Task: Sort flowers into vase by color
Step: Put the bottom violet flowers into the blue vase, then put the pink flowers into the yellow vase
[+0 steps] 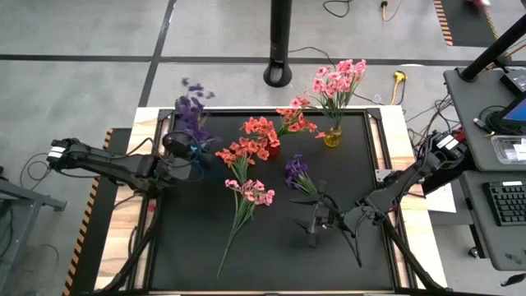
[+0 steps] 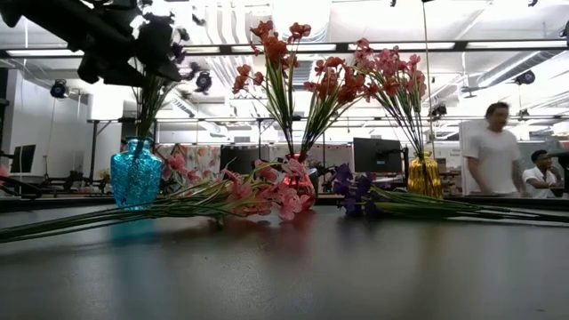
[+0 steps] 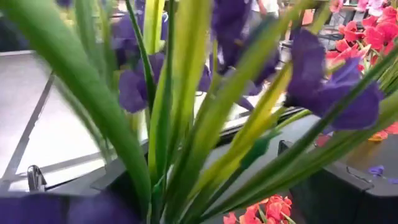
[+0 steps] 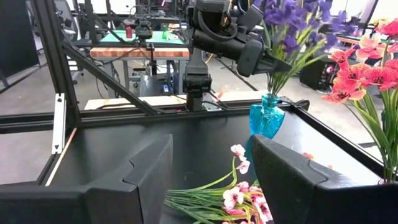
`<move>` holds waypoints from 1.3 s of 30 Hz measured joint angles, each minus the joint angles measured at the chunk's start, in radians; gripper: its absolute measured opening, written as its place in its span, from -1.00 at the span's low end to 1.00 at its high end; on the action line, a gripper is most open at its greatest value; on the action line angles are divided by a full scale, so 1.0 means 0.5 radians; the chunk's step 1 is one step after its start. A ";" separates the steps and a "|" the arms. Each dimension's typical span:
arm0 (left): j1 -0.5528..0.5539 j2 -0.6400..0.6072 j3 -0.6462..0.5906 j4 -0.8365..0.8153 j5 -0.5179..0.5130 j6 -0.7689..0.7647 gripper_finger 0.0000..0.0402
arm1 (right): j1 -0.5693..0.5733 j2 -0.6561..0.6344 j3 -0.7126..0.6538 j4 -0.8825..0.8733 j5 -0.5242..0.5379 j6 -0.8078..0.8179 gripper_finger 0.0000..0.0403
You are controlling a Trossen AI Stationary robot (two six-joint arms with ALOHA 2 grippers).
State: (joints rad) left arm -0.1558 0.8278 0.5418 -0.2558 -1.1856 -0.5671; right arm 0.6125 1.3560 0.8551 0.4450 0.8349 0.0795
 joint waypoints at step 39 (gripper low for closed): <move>-1.001 0.414 1.209 -2.605 1.851 -2.000 0.57 | 0.008 -0.041 0.233 -1.304 -0.220 1.133 0.04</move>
State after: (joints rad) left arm -0.6561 1.0348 1.1465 -1.5582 -0.2600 -1.5672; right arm 0.6167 1.3357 0.9713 -0.2070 0.7249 0.6461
